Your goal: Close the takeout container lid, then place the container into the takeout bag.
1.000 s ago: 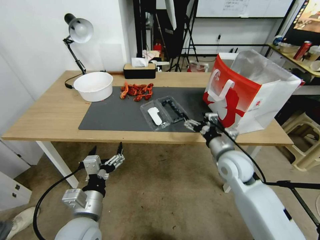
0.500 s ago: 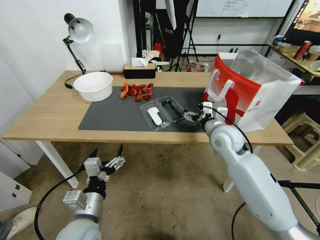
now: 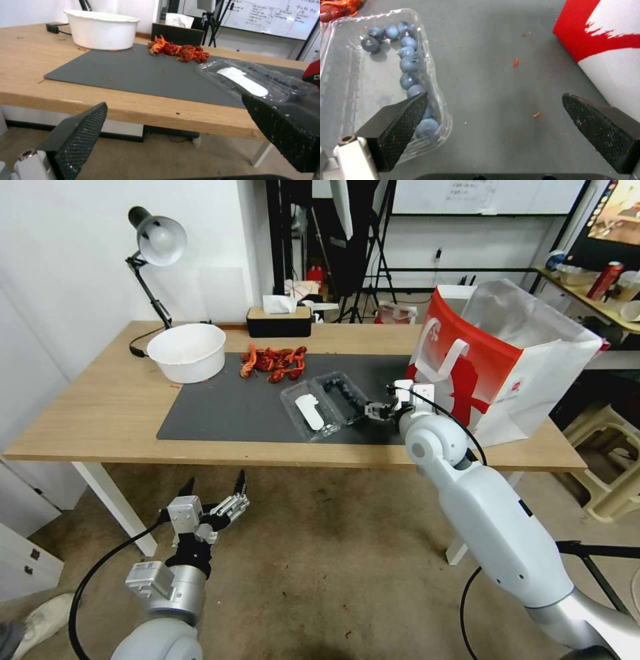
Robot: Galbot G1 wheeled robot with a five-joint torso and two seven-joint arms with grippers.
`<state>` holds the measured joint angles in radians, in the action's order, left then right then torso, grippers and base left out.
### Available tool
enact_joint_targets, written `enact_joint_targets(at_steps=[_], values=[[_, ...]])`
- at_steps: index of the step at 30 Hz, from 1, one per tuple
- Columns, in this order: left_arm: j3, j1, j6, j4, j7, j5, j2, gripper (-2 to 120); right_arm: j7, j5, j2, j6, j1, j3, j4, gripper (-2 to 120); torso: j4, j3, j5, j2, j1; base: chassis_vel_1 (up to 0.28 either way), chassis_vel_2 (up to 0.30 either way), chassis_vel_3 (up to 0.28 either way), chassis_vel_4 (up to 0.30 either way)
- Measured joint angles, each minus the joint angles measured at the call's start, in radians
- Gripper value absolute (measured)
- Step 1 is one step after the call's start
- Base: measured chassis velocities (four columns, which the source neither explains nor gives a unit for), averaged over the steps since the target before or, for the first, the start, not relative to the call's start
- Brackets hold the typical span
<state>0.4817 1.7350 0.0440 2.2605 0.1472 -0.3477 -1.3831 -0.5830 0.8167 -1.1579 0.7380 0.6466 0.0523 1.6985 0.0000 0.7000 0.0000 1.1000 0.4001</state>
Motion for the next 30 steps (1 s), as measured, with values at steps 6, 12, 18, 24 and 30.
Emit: enact_joint_targets(at_steps=[6, 12, 18, 24, 30], values=[[-0.004, 0.007, 0.001, 0.004, 0.003, 0.002, 0.003, 100, -0.007, 0.024, 0.003, -0.002, -0.003, 0.004, -0.009, 100, 0.0, 0.0, 0.0, 0.0, 0.0, 0.0, 0.0, 0.0, 0.0], [-0.005, 0.008, -0.001, 0.008, 0.008, 0.003, -0.003, 100, -0.005, 0.042, 0.006, -0.003, -0.003, 0.003, -0.018, 100, -0.0001, 0.0, 0.0, 0.0, 0.0, 0.0, 0.0, 0.0, 0.0], [-0.001, 0.012, -0.007, 0.013, 0.01, 0.005, -0.004, 100, -0.012, 0.06, 0.008, -0.004, -0.006, -0.001, -0.02, 100, 0.0, 0.0, -0.0001, 0.0, 0.0, 0.0, 0.0, 0.0, 0.0], [-0.001, 0.014, -0.01, 0.019, 0.01, 0.01, -0.006, 100, -0.045, 0.073, 0.009, -0.004, -0.007, -0.009, -0.014, 100, 0.0, 0.0, 0.0, 0.0, 0.0, 0.0, 0.0, 0.0, 0.0], [0.001, 0.016, -0.024, 0.02, 0.008, 0.011, -0.005, 100, -0.079, 0.09, 0.007, -0.004, -0.006, -0.011, -0.008, 100, 0.0, 0.0, 0.0, 0.0, 0.0, 0.0, 0.0, 0.0, 0.0]])
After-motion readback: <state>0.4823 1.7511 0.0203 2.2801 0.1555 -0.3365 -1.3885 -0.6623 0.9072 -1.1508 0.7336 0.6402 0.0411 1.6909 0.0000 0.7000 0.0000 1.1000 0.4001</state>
